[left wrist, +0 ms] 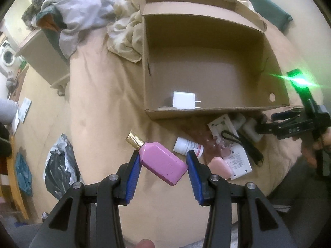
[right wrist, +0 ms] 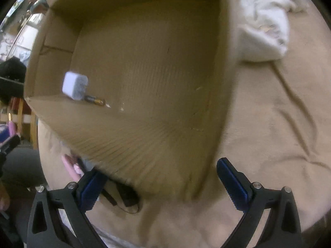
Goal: Organize rigid objects
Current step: 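Grasp the black flashlight with the right tool while the left tool holds the perfume, then carry the perfume bottle and flashlight over the box with both tools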
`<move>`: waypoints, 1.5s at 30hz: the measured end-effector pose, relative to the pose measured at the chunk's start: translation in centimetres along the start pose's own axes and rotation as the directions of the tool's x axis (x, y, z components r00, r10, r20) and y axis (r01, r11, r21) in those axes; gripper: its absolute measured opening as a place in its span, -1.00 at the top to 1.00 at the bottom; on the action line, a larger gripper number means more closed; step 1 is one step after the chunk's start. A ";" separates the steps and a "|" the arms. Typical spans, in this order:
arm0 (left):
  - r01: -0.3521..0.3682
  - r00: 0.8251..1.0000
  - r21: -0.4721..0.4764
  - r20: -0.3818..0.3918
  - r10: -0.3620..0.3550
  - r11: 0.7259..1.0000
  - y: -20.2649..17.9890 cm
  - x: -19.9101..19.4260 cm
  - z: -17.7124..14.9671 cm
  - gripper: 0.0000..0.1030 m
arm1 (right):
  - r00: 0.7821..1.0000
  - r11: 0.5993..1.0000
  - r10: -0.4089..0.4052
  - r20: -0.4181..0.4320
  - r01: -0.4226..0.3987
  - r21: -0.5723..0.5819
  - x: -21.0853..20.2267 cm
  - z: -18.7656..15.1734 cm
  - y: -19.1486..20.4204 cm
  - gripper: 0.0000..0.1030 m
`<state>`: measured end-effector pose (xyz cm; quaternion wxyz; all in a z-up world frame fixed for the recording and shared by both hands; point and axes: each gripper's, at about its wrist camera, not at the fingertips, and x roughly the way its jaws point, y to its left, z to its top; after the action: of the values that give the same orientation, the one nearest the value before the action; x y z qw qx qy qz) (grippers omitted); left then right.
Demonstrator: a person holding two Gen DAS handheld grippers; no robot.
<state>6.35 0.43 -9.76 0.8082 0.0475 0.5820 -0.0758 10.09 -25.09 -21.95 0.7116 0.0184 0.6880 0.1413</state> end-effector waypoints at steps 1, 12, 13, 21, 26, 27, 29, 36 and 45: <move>0.000 1.000 -0.001 -0.003 0.000 1.000 0.1 0.1 0.0 0.21 | 1.000 1.000 -0.008 -0.007 0.008 -0.014 0.4 0.2 0.1 -1.00; -0.014 1.000 0.002 -0.016 0.014 1.000 0.1 0.4 -0.1 0.21 | 1.000 0.999 0.010 0.004 -0.010 -0.040 0.7 0.3 0.6 -0.68; -0.017 1.000 0.002 -0.018 0.017 1.000 0.1 0.5 -0.1 0.21 | 1.000 0.999 0.004 0.004 -0.004 -0.046 0.6 0.2 0.8 -0.68; -0.046 0.999 -0.002 -0.008 0.045 0.999 0.2 0.5 -0.1 0.21 | 0.999 0.998 -0.043 -0.014 0.042 -0.049 -0.8 -1.4 2.1 -0.68; -0.049 0.999 -0.023 0.010 0.050 0.999 0.6 -0.2 -0.2 0.21 | 0.999 0.997 -0.049 0.003 0.049 -0.060 -3.6 -3.0 3.3 -0.68; -0.047 0.999 -0.027 0.014 0.047 0.999 0.7 -0.4 -0.2 0.21 | 0.999 0.997 -0.040 0.022 0.042 -0.068 -4.5 -3.5 3.8 -0.68; -0.038 0.999 -0.035 0.029 0.039 0.999 0.8 -1.1 -0.1 0.21 | 0.997 0.995 -0.022 0.068 0.028 -0.094 -6.4 -4.5 4.1 -0.68; 0.000 0.990 -0.045 0.144 0.006 0.999 -0.2 -5.2 2.9 0.21 | 0.951 0.985 0.048 0.304 0.006 -0.173 -12.3 -5.8 6.2 -0.68; -0.034 0.979 0.034 0.202 0.026 0.999 -2.8 -5.0 8.1 0.21 | 0.871 0.988 0.056 0.488 0.021 -0.152 -14.9 -1.8 8.2 -0.68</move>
<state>11.90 -3.33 -2.38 0.8631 0.0636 0.4947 -0.0788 6.73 -20.94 -5.73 0.8608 0.0052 0.4719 0.1908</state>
